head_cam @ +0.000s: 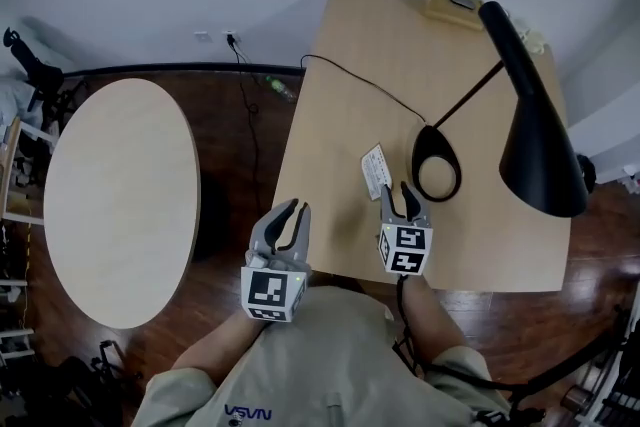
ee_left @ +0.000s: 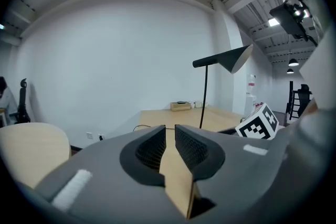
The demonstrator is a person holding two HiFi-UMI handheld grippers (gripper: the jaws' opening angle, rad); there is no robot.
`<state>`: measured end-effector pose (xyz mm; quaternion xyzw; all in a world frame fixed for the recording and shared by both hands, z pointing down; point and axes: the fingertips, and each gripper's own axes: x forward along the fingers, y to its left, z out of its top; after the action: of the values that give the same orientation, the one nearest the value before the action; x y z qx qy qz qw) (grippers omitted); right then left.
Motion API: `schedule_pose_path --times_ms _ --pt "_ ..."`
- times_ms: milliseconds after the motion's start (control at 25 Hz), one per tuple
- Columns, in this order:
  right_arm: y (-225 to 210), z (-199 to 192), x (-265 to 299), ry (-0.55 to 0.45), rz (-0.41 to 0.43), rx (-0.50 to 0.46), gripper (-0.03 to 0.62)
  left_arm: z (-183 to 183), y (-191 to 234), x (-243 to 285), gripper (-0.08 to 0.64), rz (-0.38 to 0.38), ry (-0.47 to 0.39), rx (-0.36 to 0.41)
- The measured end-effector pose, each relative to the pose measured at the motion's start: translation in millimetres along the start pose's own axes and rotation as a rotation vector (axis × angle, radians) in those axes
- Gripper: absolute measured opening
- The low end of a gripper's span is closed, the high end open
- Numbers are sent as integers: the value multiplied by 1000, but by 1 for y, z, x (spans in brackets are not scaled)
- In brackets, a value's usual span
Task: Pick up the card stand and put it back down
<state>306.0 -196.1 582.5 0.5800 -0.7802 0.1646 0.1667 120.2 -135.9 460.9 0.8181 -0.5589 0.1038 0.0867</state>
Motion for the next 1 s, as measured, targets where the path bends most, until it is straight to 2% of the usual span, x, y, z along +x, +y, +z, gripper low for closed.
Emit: schedule_pose_path --times_ms 160,360,520,600,840,1000 --pt "10 -24 24 65 38 21 155 2 12 -2 52 22 8 4" --pt "16 -38 39 100 25 43 144 -3 25 -4 46 40 30 0" --pt "18 -46 42 122 -13 27 52 -11 35 2 29 54 53 13" --pt "19 -48 42 123 -14 34 46 -18 40 7 23 56 67 15" --pt "42 -34 36 109 44 38 15 -42 53 35 8 40 118 51" --pt "60 0 14 49 106 65 15 -27 55 38 8 32 78 26"
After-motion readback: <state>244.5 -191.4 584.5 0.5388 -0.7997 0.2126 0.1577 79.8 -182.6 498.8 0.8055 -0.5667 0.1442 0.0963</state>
